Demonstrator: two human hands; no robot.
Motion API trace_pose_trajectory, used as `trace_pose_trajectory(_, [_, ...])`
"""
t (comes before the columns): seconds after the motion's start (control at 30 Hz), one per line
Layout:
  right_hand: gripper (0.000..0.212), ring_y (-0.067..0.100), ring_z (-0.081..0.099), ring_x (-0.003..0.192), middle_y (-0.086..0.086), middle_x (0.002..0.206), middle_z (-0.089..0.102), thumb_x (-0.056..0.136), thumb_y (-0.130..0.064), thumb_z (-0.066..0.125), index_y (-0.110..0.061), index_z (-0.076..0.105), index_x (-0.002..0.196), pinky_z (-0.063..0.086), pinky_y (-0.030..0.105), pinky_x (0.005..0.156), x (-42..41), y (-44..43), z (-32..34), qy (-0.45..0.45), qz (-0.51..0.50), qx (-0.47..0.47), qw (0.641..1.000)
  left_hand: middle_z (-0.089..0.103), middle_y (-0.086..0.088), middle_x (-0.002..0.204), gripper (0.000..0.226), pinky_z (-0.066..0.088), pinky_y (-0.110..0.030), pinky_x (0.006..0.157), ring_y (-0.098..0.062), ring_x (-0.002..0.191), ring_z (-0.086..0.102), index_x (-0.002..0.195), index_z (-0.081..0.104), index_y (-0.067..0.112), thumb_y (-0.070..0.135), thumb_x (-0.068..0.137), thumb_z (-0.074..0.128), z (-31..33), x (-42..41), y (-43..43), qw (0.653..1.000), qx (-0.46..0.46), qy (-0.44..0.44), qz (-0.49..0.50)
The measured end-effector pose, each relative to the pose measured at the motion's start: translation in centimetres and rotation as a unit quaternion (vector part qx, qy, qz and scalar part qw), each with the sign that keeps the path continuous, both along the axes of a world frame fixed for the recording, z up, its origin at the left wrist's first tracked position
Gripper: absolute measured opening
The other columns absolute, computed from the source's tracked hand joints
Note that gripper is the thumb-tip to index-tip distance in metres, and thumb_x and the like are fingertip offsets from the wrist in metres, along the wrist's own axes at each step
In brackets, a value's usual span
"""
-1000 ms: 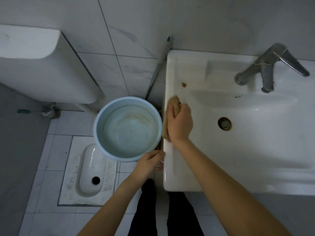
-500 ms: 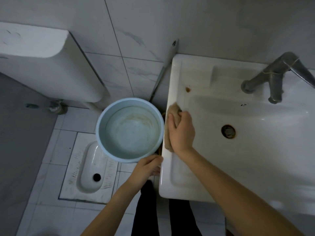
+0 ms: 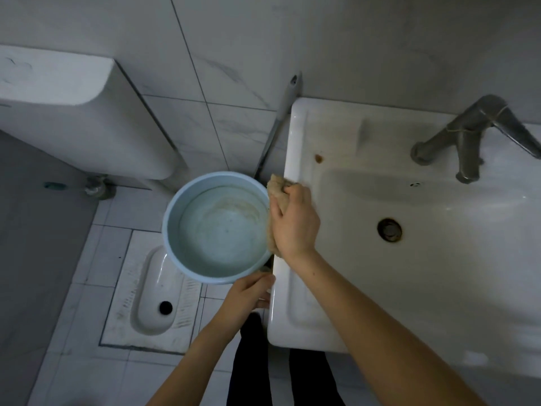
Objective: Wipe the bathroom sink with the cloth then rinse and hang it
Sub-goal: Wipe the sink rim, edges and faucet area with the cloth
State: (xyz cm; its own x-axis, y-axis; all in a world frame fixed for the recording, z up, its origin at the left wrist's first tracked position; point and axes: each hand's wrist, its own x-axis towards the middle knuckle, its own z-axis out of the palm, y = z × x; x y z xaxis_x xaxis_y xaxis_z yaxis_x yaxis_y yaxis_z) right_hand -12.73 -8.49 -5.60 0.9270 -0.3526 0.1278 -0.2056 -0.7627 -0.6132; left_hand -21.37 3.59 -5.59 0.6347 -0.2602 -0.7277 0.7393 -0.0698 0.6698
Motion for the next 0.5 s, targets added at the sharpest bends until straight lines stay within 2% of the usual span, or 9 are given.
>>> trace_pose_trajectory(0.13, [0.024, 0.031, 0.062, 0.088, 0.011, 0.105, 0.059, 0.092, -0.031, 0.057, -0.009, 0.056, 0.102, 0.045, 0.036, 0.069, 6.0, -1.4, 0.3, 0.033, -0.024, -0.007, 0.999, 0.068, -0.011, 0.084, 0.026, 0.056, -0.026, 0.068, -0.015, 0.069, 0.066, 0.100, 0.065, -0.008, 0.013, 0.095, 0.051, -0.3, 0.0, 0.1, 1.000, 0.000, 0.005, -0.003])
trace_pose_trajectory(0.3, [0.029, 0.024, 0.059, 0.094, 0.007, 0.106, 0.061, 0.092, -0.038, 0.056, -0.011, 0.057, 0.103, 0.043, 0.032, 0.075, 9.0, -2.7, 0.6, 0.045, -0.039, 0.050, 0.997, 0.068, -0.008, 0.084, 0.029, 0.055, -0.022, 0.067, -0.010, 0.069, 0.066, 0.101, 0.064, -0.008, 0.016, 0.097, 0.049, 0.3, 0.0, 0.1, 1.000, 0.011, 0.009, -0.024])
trace_pose_trajectory(0.37, [0.026, 0.021, 0.061, 0.086, 0.004, 0.093, 0.065, 0.089, -0.037, 0.060, -0.011, 0.059, 0.092, 0.044, 0.030, 0.074, 8.2, -3.4, 1.3, 0.032, -0.078, 0.156, 0.984, 0.068, -0.009, 0.086, 0.030, 0.056, -0.023, 0.069, -0.011, 0.071, 0.066, 0.102, 0.063, -0.008, 0.017, 0.097, 0.048, 0.9, 0.0, 0.1, 0.999, 0.019, 0.011, -0.032])
trace_pose_trajectory(0.43, [0.026, 0.016, 0.059, 0.072, 0.001, 0.076, 0.063, 0.087, -0.035, 0.065, -0.012, 0.057, 0.078, 0.047, 0.030, 0.070, 7.2, -5.0, 2.8, 0.016, -0.144, 0.295, 0.944, 0.068, -0.011, 0.089, 0.028, 0.057, -0.026, 0.072, -0.015, 0.075, 0.065, 0.105, 0.063, -0.006, 0.018, 0.097, 0.049, 1.4, 0.2, 0.0, 0.998, 0.034, 0.015, -0.043])
trace_pose_trajectory(0.5, [0.028, 0.015, 0.060, 0.068, 0.005, 0.073, 0.065, 0.086, -0.033, 0.067, -0.009, 0.058, 0.076, 0.051, 0.029, 0.066, 5.9, -7.3, 4.6, 0.014, -0.169, 0.407, 0.898, 0.066, -0.006, 0.090, 0.025, 0.054, -0.027, 0.073, -0.015, 0.075, 0.063, 0.114, 0.061, 0.003, 0.018, 0.096, 0.050, 1.9, 0.5, -0.1, 0.996, 0.078, -0.012, -0.048])
